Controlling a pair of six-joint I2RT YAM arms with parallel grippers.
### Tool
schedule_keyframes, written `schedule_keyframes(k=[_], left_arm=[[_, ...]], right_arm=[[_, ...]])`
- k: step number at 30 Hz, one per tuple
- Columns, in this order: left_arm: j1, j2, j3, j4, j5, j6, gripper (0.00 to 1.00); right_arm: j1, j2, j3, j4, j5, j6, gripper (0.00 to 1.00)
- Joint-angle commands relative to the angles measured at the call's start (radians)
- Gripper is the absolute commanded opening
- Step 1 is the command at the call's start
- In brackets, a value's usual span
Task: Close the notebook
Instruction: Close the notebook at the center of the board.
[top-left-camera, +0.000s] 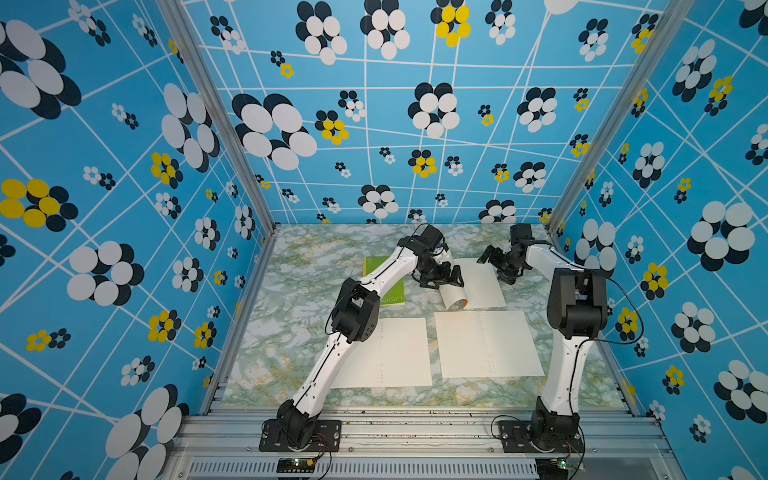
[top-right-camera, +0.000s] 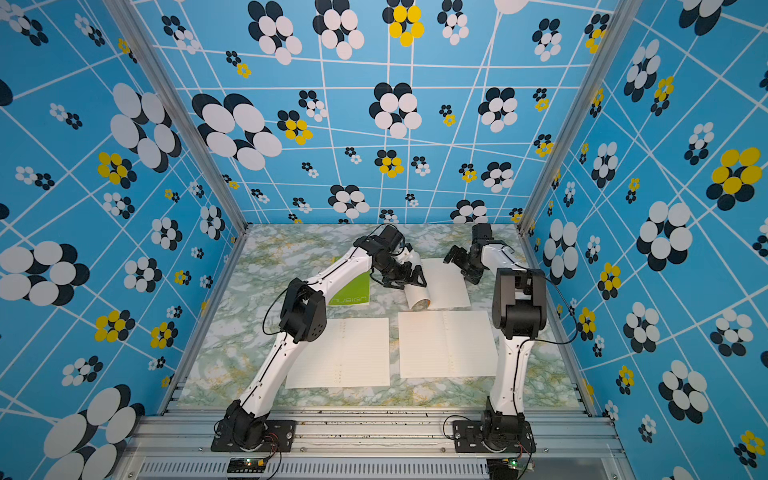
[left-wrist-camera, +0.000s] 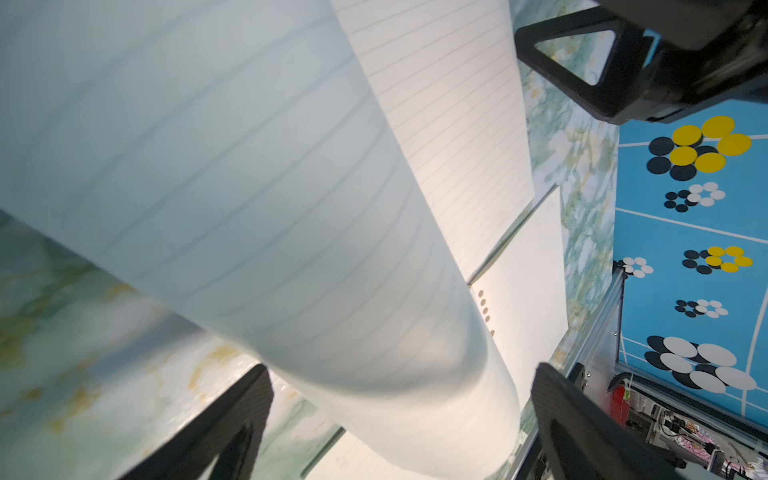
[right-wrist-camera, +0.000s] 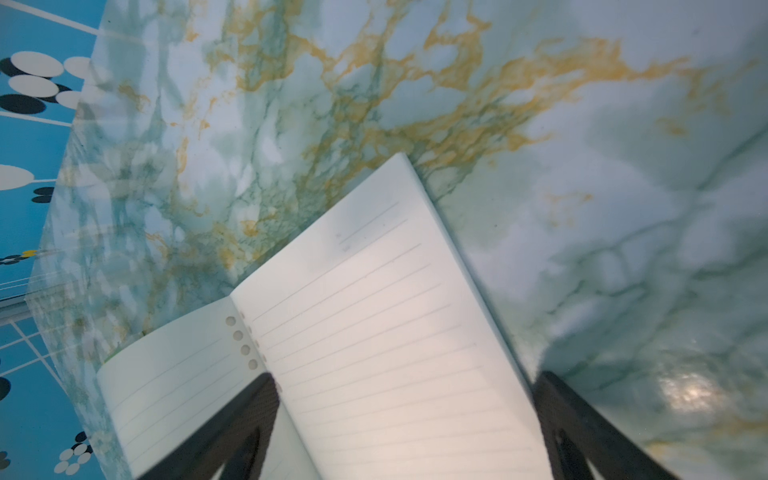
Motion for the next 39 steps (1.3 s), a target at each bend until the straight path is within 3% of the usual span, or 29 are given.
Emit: schedule_keyframes(k=[1,17,24,32,39], left_arm=[[-0.024,-0.072,0.0,0.069,0.065,0.0,0.99],[-0.042,-0.113,0.005,0.09,0.174,0.033,0.98],[-0.018,-0.2,-0.069,0.139,0.247,0.081,0.97],[-0.032,-0.101,0.144,0.13,0.282,0.046,0.97],[-0.026,-0.063,0.154,0.121,0.25,0.042,0.97]], right_arm=[[0.02,0.011,-0.026,-0.094,-0.009,-0.006,0.99],[-0.102,-0.096,-0.089,-0.109,-0.006,-0.011,0.99],[-0.142,-0.117,-0.111,-0.112,-0.003,-0.021,0.99],[-0.135,-0.064,-0.108,-0.105,-0.077,-0.009,0.99],[-0.113,-0.071,-0.116,-0.133,-0.074,-0.039,0.99]])
